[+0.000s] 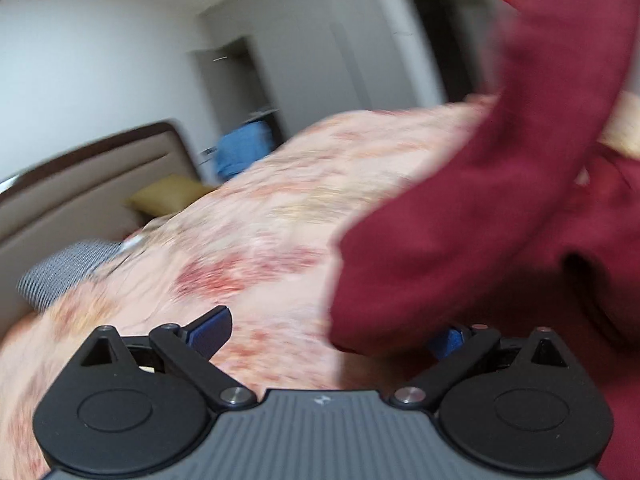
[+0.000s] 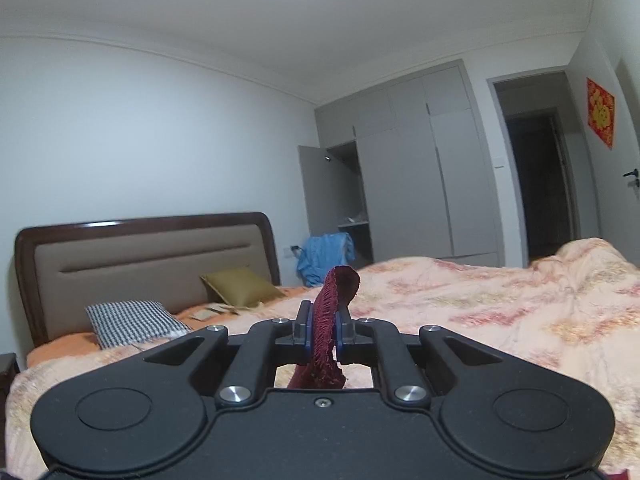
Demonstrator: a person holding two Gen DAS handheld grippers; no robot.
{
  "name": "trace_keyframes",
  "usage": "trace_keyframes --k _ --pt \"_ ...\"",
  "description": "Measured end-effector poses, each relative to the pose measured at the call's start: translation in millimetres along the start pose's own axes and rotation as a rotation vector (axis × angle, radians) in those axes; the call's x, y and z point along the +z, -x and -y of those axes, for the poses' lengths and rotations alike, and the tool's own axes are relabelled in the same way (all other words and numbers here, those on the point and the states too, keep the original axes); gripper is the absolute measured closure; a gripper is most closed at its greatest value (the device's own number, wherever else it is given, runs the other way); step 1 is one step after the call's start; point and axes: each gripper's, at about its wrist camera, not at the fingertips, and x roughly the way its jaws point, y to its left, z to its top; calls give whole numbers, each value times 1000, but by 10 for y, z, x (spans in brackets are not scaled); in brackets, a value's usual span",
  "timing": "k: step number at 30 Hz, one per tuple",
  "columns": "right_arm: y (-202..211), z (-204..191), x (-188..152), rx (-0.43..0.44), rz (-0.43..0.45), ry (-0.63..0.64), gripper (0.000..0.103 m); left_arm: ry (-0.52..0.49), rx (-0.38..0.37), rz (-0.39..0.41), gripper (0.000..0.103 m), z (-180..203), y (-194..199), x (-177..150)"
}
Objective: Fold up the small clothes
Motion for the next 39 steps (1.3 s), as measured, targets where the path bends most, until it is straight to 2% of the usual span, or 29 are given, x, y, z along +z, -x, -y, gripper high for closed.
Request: trace_keyframes --k 3,6,9,12,17,21,26,30,33,36,39 --pt "33 142 -221 -28 -57 -6 92 69 94 14 6 -248 -23 68" --pt "36 260 -548 -49 -140 -24 92 82 100 -12 7 -431 -83 80" --pt "85 292 -898 -67 -222 -47 92 45 106 -19 8 -405 -40 18" --pt "144 252 -1202 -88 -297 -58 92 -23 92 -34 9 -345 -69 -75" --pt "218 277 -1544 -112 -380 -91 92 -23 8 -70 7 -384 -81 -160" --pt "259 272 -1588 -122 -384 -103 91 -48 -48 -88 0 -442 1 -168" --pt "261 193 -1387 -124 -328 -30 92 -122 -80 -106 0 -508 164 -256" --pt "294 78 -1210 -139 -259 75 92 -48 -112 -140 0 -682 355 -326" --pt "290 93 -1258 -166 -286 103 90 23 -157 -153 0 -798 579 -387" --pt "315 160 -1420 -198 -363 102 78 74 -233 -171 0 -844 818 -486" --pt "430 226 -1522 -228 -419 103 56 97 -312 -156 0 -823 1088 -611"
